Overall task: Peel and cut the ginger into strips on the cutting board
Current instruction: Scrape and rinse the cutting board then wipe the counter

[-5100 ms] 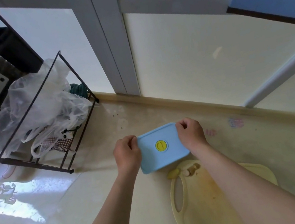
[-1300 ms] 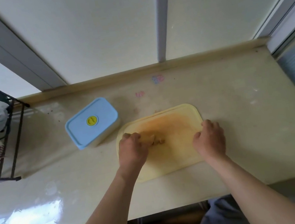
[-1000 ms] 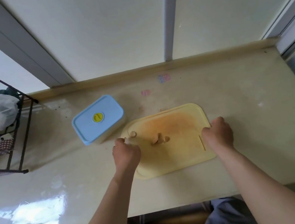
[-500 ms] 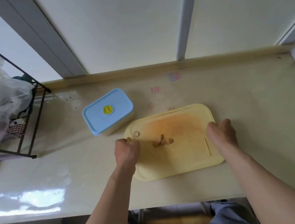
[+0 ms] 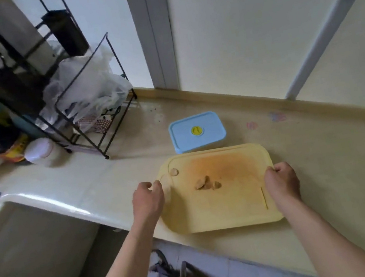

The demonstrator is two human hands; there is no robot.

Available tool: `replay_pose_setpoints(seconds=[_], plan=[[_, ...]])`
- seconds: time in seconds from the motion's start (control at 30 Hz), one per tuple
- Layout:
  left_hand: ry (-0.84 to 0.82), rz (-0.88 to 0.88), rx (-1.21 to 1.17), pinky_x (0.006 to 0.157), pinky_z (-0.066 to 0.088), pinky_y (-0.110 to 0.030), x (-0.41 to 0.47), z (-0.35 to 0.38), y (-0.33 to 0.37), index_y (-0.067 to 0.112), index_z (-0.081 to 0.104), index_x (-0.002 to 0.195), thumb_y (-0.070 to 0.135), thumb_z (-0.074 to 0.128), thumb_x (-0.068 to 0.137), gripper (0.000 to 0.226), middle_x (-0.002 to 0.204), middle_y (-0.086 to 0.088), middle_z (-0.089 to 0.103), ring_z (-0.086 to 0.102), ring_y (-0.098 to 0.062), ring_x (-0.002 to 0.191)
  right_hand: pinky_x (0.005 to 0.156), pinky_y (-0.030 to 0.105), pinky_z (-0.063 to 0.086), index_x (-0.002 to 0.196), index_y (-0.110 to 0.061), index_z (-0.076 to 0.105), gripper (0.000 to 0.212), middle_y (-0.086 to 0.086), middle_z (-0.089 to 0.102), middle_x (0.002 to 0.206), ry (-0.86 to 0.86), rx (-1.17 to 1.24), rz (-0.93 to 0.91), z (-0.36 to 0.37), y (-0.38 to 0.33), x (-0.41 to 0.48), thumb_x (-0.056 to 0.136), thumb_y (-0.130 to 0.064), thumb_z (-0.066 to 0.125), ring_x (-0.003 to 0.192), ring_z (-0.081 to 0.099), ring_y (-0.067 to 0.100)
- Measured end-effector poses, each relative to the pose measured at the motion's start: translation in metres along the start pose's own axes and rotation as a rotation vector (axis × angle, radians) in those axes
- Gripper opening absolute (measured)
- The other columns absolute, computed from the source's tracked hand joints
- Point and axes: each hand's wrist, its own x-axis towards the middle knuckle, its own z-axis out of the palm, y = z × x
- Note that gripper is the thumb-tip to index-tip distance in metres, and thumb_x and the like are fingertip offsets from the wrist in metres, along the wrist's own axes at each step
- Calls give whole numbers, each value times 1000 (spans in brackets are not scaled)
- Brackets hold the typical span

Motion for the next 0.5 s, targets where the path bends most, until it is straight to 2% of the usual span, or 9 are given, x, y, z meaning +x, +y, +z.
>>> replay_pose_setpoints(seconds=[0.1, 0.17, 0.33, 0.5], plan=[[-85, -149, -362, 77, 54, -41, -5, -26, -31, 6, 56, 120, 41, 38, 104, 42, 103, -11, 67, 66, -28, 90, 71, 36, 41, 93, -9, 61, 14, 9, 63, 86, -53, -22, -55, 25, -18, -26, 99, -17, 51, 78, 55, 32], [-66, -166, -472, 73, 53, -38, -10, -43, -53, 7, 58, 116, 40, 37, 105, 41, 100, -11, 67, 66, -27, 89, 70, 36, 39, 95, -10, 61, 13, 6, 60, 83, -92, -46, -93, 42, -27, -47, 100, -17, 51, 75, 53, 31], [130, -226, -590, 69, 47, -34, -29, -92, -113, 7, 64, 103, 33, 41, 104, 35, 90, -9, 63, 55, -22, 77, 79, 42, 49, 100, -10, 58, 13, 13, 63, 96, -230, -116, -258, 83, -48, -101, 100, -19, 49, 91, 59, 38], [321, -311, -773, 66, 44, -34, -63, -141, -169, 9, 64, 101, 30, 38, 106, 33, 84, -8, 66, 56, -22, 76, 72, 38, 42, 108, -12, 54, 14, 11, 61, 101, -456, -178, -445, 125, -77, -155, 103, -21, 45, 87, 55, 32]])
